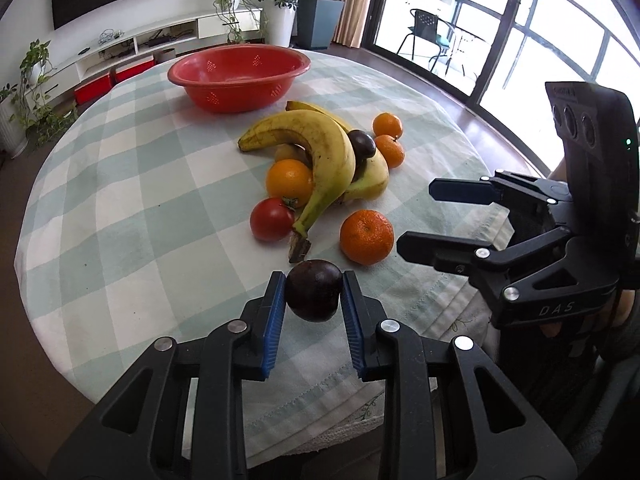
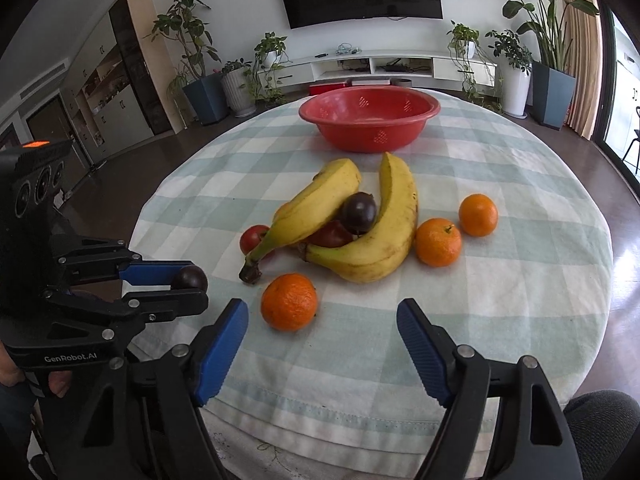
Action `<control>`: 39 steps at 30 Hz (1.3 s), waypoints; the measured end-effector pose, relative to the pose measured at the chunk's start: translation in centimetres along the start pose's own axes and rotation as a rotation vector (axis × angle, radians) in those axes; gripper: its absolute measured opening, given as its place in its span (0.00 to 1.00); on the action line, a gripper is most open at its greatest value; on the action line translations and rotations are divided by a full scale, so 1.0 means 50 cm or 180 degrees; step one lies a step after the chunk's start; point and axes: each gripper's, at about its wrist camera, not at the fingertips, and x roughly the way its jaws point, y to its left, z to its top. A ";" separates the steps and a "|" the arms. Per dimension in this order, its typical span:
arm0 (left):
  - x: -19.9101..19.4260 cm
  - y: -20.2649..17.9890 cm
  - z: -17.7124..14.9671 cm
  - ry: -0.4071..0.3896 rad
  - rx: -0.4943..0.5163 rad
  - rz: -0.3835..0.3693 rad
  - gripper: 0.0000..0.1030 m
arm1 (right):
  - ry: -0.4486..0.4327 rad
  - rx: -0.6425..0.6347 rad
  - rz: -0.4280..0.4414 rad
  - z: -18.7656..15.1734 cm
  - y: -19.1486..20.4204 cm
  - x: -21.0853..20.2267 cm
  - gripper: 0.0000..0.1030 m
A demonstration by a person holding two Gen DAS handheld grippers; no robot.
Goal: Organize fruits
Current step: 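Carry the plum in the left tool and orange in the right tool over the red bowl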
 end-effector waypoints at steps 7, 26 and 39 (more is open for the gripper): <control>-0.034 0.025 -0.020 -0.0133 -0.0246 0.0052 0.25 | 0.0131 -0.0082 -0.0045 0.013 0.033 0.043 0.72; -0.038 0.041 -0.032 -0.0213 -0.0361 0.0067 0.25 | 0.0263 -0.0078 0.0005 -0.002 0.032 0.076 0.39; -0.033 0.039 0.036 -0.0286 -0.0328 0.0000 0.25 | -0.0131 0.0211 0.0250 0.054 -0.040 -0.034 0.39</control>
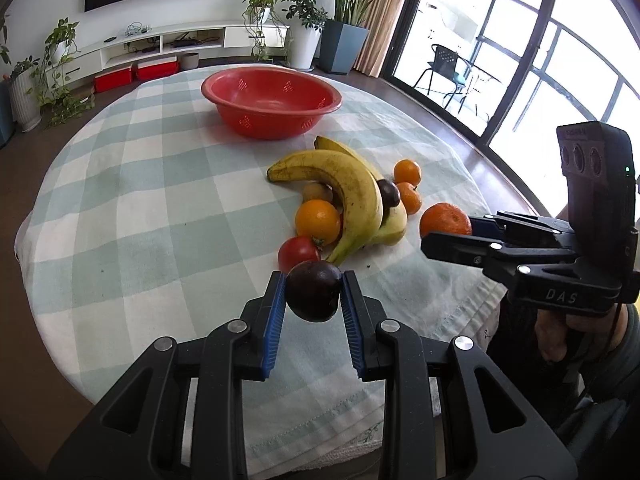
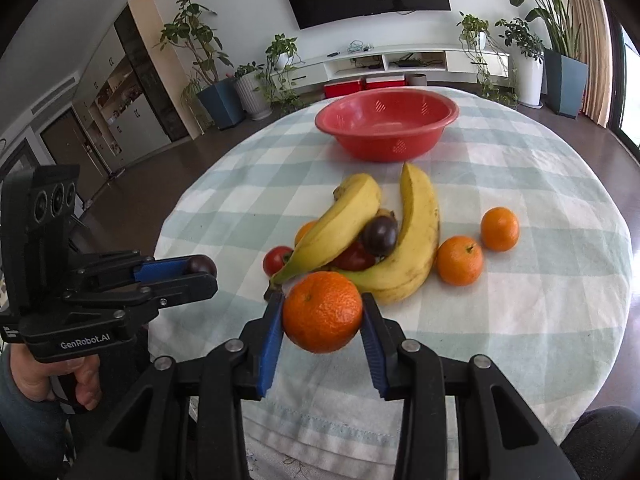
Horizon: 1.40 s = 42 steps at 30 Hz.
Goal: Organize fruits
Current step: 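Carry the plum in the left tool and orange in the right tool over the red bowl, then open both tools to drop the plum and orange into the red bowl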
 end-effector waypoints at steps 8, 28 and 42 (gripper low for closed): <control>0.014 0.040 0.188 -0.0239 0.0120 0.0157 0.25 | -0.0345 0.0101 -0.0139 0.167 -0.115 -0.029 0.39; 0.336 0.142 0.457 0.0125 0.0138 0.0550 0.25 | 0.0370 -0.0295 -0.0136 0.396 -0.155 0.286 0.39; 0.418 0.145 0.427 0.0318 0.0329 0.0736 0.26 | 0.0659 -0.0611 -0.0464 0.366 -0.162 0.363 0.39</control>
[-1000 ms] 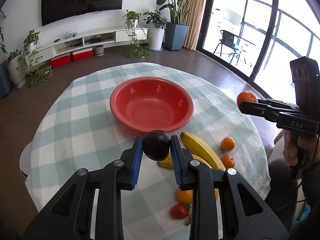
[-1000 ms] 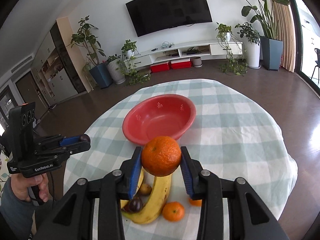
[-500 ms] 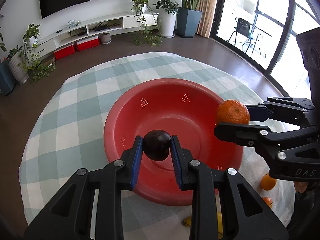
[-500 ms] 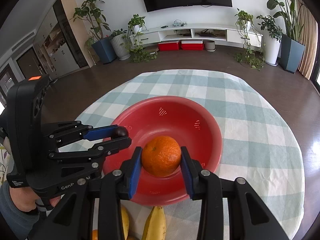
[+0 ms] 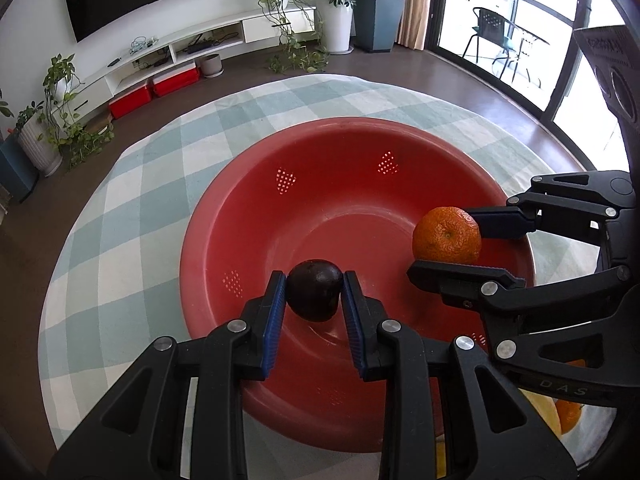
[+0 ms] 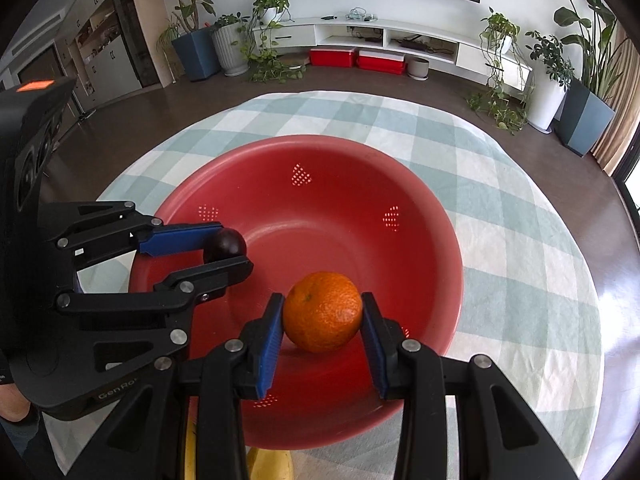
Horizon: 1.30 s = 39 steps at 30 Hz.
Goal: Organize fruits
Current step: 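Open both tools to drop the plum and orange into the red bowl, then move both tools back toward the fruit pile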
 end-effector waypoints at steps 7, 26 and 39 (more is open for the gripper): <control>0.007 0.001 0.004 0.0004 0.0016 0.0079 0.26 | -0.0007 -0.0044 -0.0064 0.002 0.000 0.000 0.39; -0.032 -0.008 0.003 -0.0142 0.0098 0.0327 0.60 | -0.0148 0.0027 -0.0088 0.003 -0.007 -0.042 0.47; -0.279 -0.030 -0.127 -0.1011 -0.0175 -0.0074 1.00 | -0.1114 0.0620 0.0425 -0.127 -0.030 -0.298 0.92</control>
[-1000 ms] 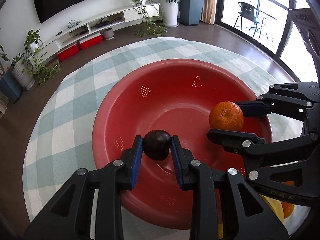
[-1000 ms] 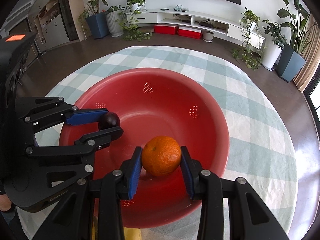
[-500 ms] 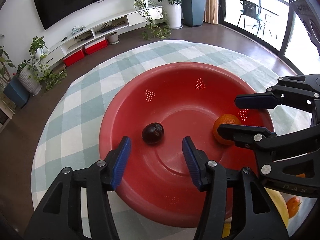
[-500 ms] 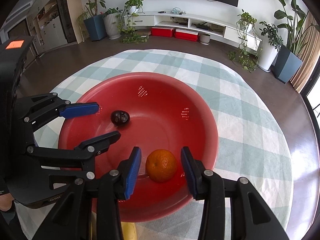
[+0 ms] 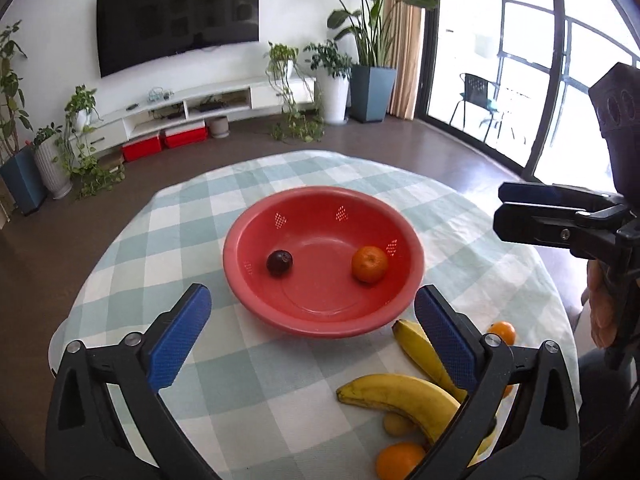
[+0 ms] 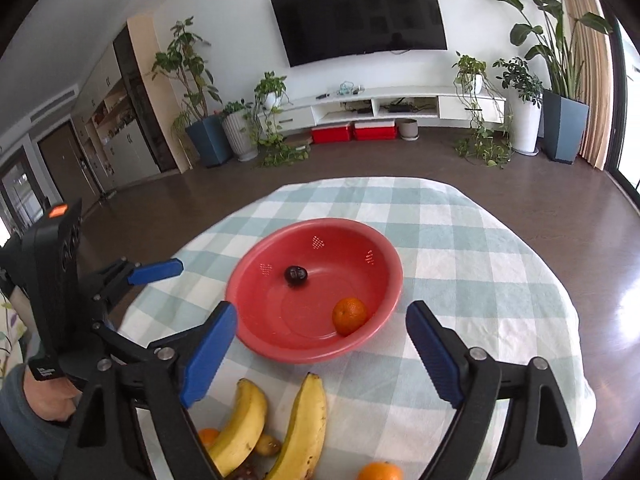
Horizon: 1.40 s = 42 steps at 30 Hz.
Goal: Organize fruits
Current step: 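Move both tools back toward the fruit pile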
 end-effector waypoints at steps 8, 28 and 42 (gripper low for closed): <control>-0.129 -0.039 -0.125 0.0180 -0.0330 -0.0087 1.00 | -0.0022 0.0553 0.0052 -0.165 -0.010 -0.101 0.93; -0.128 -0.040 -0.234 0.0937 0.0683 -0.0501 0.95 | 0.0206 0.0692 0.0104 -0.325 0.024 -0.130 0.86; -0.029 -0.031 -0.238 0.1250 0.0936 -0.0768 0.80 | 0.0316 0.0681 0.0083 -0.329 0.024 -0.114 0.85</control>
